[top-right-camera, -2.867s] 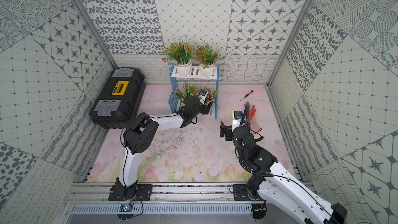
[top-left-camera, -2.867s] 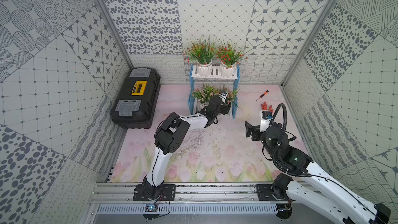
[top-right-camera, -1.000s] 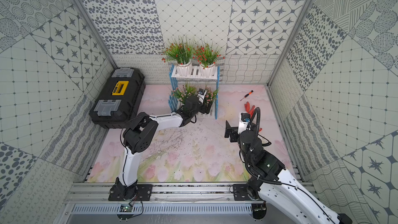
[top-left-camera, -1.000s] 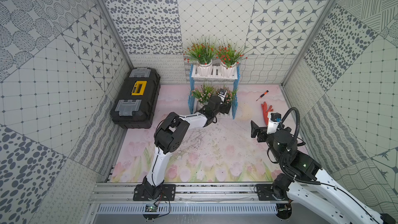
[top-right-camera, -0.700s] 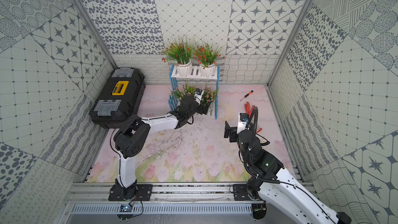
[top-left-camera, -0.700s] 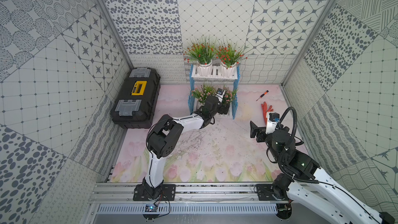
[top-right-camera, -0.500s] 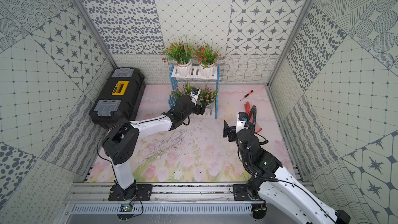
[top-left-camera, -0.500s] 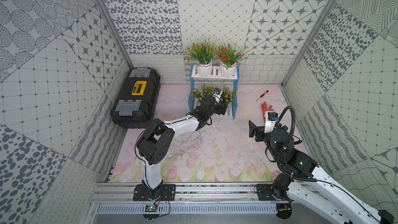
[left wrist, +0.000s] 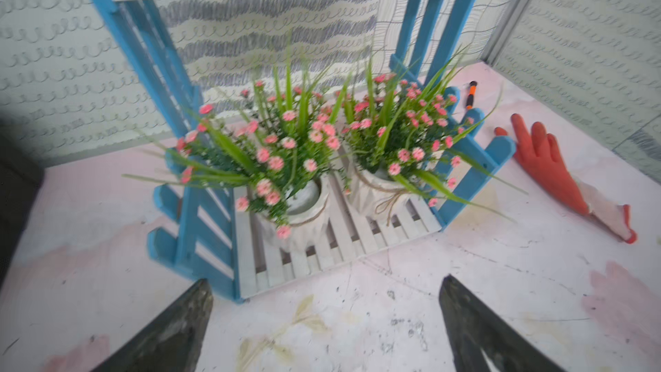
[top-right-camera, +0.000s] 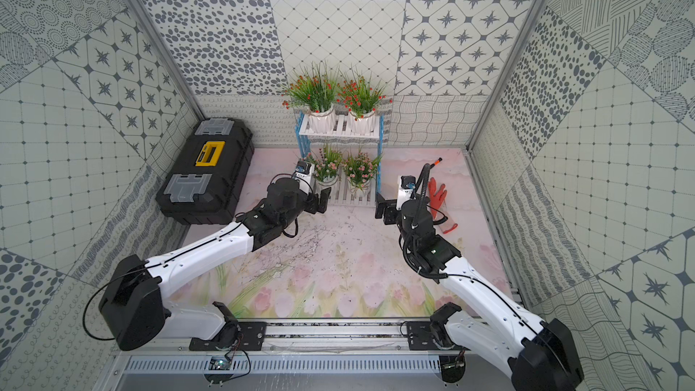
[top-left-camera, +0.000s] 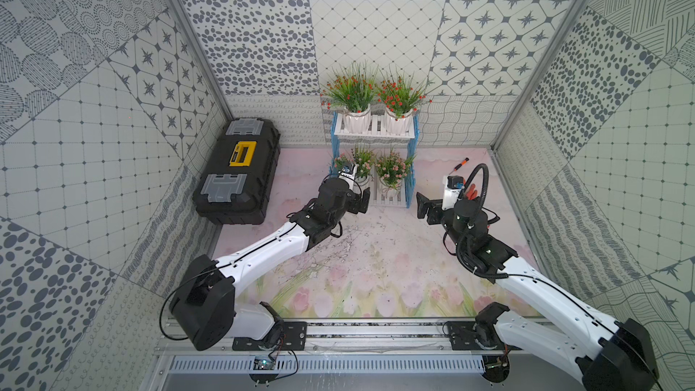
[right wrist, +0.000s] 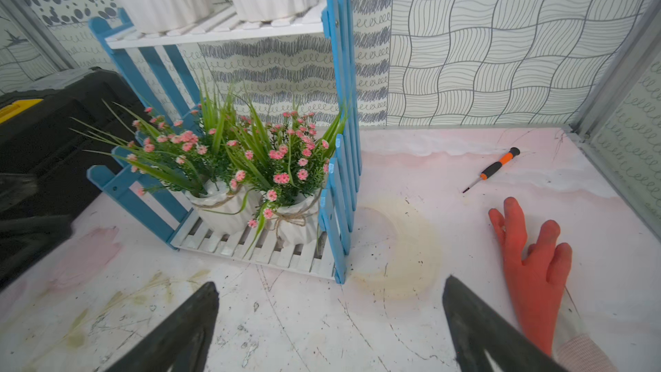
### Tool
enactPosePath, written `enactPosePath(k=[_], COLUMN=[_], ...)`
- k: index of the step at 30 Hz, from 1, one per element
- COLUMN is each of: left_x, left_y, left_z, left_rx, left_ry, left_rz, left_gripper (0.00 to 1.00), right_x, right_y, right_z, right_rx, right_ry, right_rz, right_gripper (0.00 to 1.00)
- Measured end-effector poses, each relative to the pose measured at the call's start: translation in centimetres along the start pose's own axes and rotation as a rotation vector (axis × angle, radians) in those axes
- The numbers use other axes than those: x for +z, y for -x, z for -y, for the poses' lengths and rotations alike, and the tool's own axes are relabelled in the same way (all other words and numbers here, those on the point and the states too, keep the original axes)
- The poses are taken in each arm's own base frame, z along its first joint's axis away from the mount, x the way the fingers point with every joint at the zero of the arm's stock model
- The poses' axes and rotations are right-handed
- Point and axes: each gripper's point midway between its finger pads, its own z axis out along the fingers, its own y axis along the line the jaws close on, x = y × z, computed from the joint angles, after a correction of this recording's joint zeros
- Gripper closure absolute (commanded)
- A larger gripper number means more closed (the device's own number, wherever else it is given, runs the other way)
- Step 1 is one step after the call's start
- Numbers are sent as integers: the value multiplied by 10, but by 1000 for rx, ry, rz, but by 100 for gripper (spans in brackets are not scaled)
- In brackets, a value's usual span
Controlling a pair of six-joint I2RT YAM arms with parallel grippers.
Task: Place the baby's breath potted plants on the rack by color
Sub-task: Reset both arms
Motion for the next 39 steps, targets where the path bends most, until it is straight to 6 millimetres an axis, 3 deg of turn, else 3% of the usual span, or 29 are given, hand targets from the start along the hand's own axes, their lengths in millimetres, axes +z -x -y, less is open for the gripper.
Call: enactPosePath(k=[5, 8, 10, 12, 16, 20, 24, 27, 34, 39], left_x=[-20, -19, -20, -24, -32, -32, -34, -30, -8, 4], left_y=[-18, -45, -66, -92, -121, -146, -175, -187, -192, -203], left_z=[-57, -98, -123, -151, -185, -200, -203, -200, -197, -207], left_rx=[7, 4, 4, -16, -77, -90, -91, -81, -60, -84], left_ry=[144, 226, 276, 321, 359, 357, 351, 325, 266, 264], left_rz=[-15, -80, -124, -177, -213, -252, -278, -277, -223, -207], left_gripper=[2, 1, 1, 2, 3, 3, 3, 4, 3, 2], right_x=[22, 24, 23, 23, 25, 41, 53, 59, 73, 74], right_y=[8, 25, 25, 9, -41, -86, -106, -114, -131, -126], right_z=[37, 78, 103, 121, 150, 162, 158, 157, 156, 153], right_rx=[-47, -27, -13, -7, 16, 29, 27, 24, 21, 15], right_ry=[-70, -148, -203, -235, -281, -283, -244, -224, -203, -183], right_rz=[0, 60, 89, 77, 15, -85, -97, -92, -101, -86], right_gripper=[2, 2, 2, 2, 2, 2, 2, 2, 2, 2])
